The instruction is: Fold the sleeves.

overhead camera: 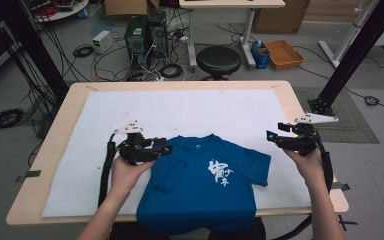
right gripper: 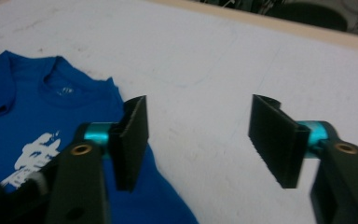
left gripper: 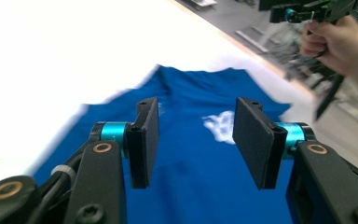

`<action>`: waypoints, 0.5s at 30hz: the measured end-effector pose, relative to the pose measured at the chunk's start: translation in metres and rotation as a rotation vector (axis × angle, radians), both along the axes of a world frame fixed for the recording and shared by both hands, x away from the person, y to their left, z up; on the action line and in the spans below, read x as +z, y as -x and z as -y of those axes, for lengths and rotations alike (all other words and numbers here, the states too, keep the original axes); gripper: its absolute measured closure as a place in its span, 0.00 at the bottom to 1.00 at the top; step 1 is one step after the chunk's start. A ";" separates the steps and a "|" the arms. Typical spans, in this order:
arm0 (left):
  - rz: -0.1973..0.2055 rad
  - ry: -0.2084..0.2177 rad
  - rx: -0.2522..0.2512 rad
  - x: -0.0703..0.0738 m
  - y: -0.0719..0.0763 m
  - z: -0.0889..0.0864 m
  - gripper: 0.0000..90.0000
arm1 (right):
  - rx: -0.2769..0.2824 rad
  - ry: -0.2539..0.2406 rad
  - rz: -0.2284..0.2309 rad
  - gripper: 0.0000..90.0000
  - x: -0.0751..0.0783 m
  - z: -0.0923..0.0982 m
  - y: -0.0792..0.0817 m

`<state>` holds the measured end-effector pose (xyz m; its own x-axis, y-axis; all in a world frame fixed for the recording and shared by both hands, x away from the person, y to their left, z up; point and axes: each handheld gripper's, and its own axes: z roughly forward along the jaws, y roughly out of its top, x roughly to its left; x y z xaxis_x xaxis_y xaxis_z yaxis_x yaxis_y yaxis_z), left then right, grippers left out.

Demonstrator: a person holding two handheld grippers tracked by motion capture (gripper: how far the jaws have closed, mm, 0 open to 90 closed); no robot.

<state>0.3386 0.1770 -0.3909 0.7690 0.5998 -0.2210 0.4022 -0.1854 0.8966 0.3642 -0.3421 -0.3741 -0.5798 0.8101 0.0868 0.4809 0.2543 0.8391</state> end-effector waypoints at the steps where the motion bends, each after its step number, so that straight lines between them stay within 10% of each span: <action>1: 0.000 0.000 0.000 0.000 0.000 0.000 0.55 | -0.014 0.001 -0.020 0.51 -0.004 0.000 0.000; 2: 0.054 -0.062 0.032 -0.001 0.004 -0.016 0.55 | -0.028 0.002 -0.043 0.53 -0.007 0.001 -0.001; 7: 0.121 -0.091 0.110 -0.016 0.011 -0.054 0.51 | -0.028 0.005 -0.136 0.62 -0.033 0.005 0.003; 15: 0.071 -0.108 0.152 -0.043 0.006 -0.081 0.51 | -0.023 -0.012 -0.223 0.75 -0.062 0.017 0.004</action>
<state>0.3322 0.2582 -0.4343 0.6793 0.7273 -0.0979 0.3695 -0.2238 0.9019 0.3603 -0.3587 -0.4362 -0.5269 0.8208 0.2206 0.6604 0.2320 0.7141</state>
